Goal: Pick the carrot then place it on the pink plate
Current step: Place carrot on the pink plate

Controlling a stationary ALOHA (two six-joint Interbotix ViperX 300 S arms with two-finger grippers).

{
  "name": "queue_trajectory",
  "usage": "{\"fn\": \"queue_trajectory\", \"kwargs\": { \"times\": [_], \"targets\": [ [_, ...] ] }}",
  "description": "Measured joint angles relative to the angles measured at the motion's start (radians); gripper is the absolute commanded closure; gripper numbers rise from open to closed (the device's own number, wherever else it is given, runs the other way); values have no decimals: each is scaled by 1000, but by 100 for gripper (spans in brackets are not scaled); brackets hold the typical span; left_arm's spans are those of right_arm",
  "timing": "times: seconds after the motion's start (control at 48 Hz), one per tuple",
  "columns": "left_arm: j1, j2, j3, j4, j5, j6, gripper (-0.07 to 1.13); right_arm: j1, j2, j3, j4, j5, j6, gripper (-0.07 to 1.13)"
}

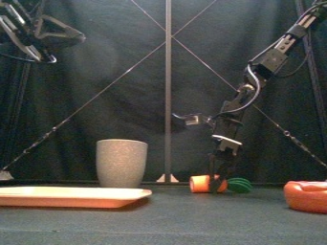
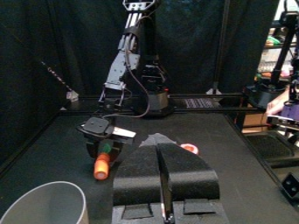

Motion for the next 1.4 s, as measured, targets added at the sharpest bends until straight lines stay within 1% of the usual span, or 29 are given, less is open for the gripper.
{"fn": "queue_trajectory", "kwargs": {
  "times": [0.042,0.104,0.188,0.229,0.375,0.562,0.792,0.958,1.083,1.167,1.25,1.396],
  "targets": [
    [0,0,0,0,0,0,109,2,2,-3,2,2,0,50],
    [0,0,0,0,2,0,109,2,2,-12,2,5,0,57],
    [0,0,0,0,2,0,109,6,2,-35,8,20,0,63],
    [0,0,2,0,2,0,109,11,2,-48,11,29,0,63],
    [0,0,0,0,3,0,109,67,2,-124,28,94,0,63],
    [2,0,0,0,3,0,109,204,2,-267,40,179,-5,63],
    [0,0,0,0,3,0,109,359,83,-443,69,184,-8,63],
    [2,0,0,0,3,0,109,419,192,-571,64,195,-9,63],
    [2,0,0,0,5,0,109,434,264,-655,61,227,-6,63],
    [0,0,2,0,5,0,109,431,299,-701,63,261,2,59],
    [2,0,0,0,6,0,109,428,336,-736,78,285,-5,52],
    [2,0,0,2,8,0,109,425,373,-775,126,285,-12,26]
  ]
}}
